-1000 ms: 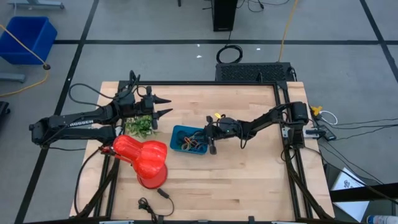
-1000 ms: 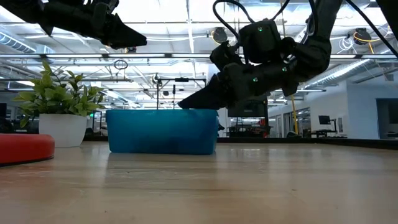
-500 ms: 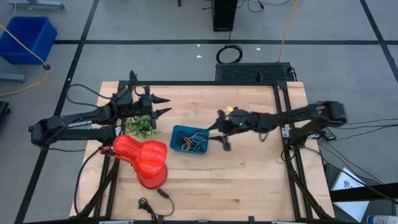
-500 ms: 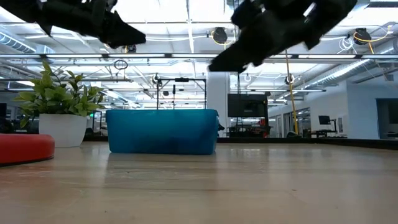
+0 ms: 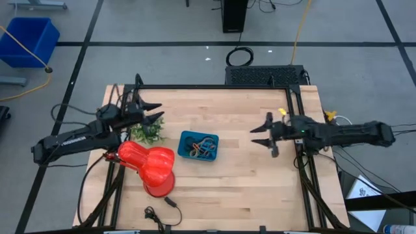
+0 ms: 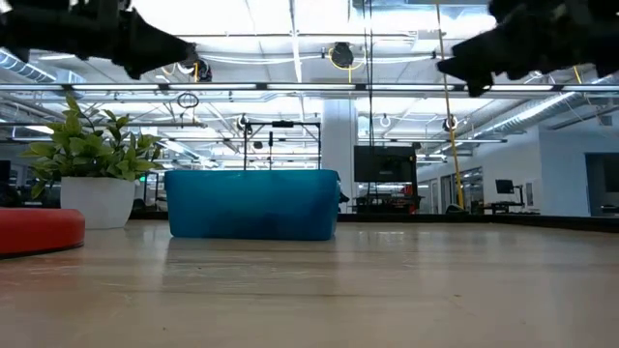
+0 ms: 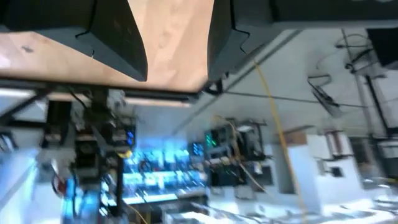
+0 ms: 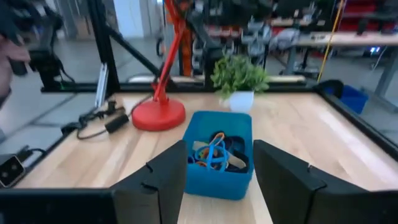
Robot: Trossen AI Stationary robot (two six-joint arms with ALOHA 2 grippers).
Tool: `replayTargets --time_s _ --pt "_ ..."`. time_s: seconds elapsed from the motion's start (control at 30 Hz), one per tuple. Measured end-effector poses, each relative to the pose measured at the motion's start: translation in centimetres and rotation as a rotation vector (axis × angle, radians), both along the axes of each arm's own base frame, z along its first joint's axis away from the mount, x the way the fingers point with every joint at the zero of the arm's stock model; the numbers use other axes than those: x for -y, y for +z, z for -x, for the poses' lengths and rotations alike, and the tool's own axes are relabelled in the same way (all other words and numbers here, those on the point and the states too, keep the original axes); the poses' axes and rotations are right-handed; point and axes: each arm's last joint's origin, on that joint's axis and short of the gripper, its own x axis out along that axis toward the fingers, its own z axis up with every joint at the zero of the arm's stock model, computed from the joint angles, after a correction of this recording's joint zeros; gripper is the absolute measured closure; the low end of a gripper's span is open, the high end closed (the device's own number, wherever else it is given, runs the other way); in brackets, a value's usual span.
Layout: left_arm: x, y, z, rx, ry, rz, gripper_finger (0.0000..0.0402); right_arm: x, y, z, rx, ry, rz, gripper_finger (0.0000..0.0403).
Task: Pick and place rubber bands into bin
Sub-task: Return to Home Position
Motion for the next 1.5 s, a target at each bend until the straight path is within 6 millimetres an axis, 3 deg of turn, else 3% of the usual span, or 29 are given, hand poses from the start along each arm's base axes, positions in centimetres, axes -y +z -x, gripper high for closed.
replayTargets --time_s 0.23,0.43,0.67,1.03,1.5 --pt "0.4 -2.2 1.4 0.103 0.049 0.021 0.0227 -0.2 -1.6 3.4 0.134 -0.004 0.001 0.0230" --pt "0.4 -3.0 1.9 0.131 0.119 0.056 0.0227 -0.3 -2.0 4.7 0.192 -0.013 -0.010 0.0225" --pt "0.2 -3.9 1.9 0.128 0.163 0.095 0.0227 0.1 -2.2 5.8 0.208 -0.163 -0.004 0.0230" --pt "0.1 -7.0 1.7 0.160 0.168 0.138 0.0227 0.2 -2.9 5.8 0.147 -0.188 0.016 0.0228" --pt "0.1 -7.3 1.7 0.129 0.167 0.144 0.0227 0.3 -3.9 5.5 0.151 -0.228 0.080 0.0230"
